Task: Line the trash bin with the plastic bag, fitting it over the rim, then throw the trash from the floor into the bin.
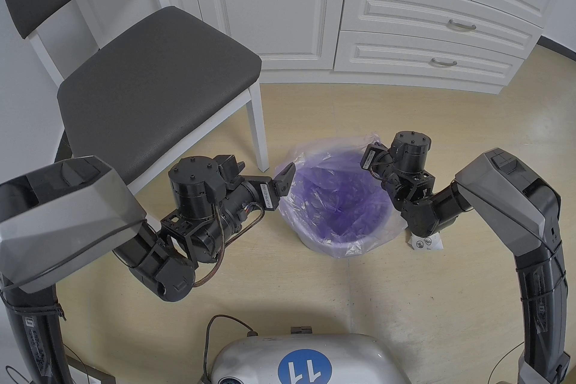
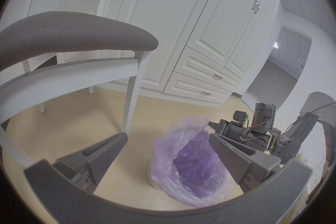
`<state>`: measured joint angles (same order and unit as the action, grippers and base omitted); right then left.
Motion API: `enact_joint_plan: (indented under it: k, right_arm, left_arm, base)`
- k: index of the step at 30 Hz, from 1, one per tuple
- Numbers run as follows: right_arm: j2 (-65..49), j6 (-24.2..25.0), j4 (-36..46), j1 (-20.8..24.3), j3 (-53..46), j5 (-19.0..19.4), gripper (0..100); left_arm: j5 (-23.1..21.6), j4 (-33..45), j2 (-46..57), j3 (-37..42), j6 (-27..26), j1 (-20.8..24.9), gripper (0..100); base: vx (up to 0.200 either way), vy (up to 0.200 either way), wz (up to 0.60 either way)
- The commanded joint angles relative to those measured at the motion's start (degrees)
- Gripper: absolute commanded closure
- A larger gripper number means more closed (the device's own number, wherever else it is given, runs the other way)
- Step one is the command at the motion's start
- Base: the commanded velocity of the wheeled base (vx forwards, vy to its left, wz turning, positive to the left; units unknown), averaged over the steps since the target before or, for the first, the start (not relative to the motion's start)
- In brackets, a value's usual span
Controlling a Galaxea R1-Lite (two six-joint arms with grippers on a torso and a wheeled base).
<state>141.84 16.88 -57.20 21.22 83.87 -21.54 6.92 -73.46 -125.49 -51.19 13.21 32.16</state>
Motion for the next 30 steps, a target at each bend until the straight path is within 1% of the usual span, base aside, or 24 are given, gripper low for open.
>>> enact_joint_plan:
  k: [1, 6, 10, 19, 21, 30]
  right_arm:
    - [1.69, -0.01, -0.28, -0.13, 1.56, -0.43, 100]
    - [1.78, 0.08, -0.46, -0.13, 2.17, -0.52, 100]
    - [2.65, 0.69, -0.46, -0.31, 4.02, -1.49, 100]
    - [3.62, 0.78, -0.46, -0.83, 6.13, -1.66, 100]
    - [4.15, 0.78, -0.46, -1.36, 7.27, -2.45, 100]
    - [4.59, 0.78, -0.37, -1.54, 7.89, -2.45, 100]
  left_arm:
    - [0.02, -0.1, -0.02, 0.04, 0.06, 0.01, 0]
    - [0.02, -0.19, -0.02, 0.04, 0.06, 0.01, 0]
    - [0.02, -0.19, 0.07, 0.04, 0.06, 0.01, 0]
    - [0.02, -0.19, -0.02, 0.04, 0.06, 0.01, 0]
    - [0.02, -0.19, -0.02, 0.04, -0.03, 0.01, 0]
    - [0.02, -0.19, -0.11, -0.05, 0.06, -0.08, 0]
  base:
    - [0.0, 0.0, 0.0]
    - [0.0, 0.0, 0.0]
    - [0.0, 0.0, 0.0]
    - [0.0, 0.0, 0.0]
    - [0.0, 0.0, 0.0]
    - [0.0, 0.0, 0.0]
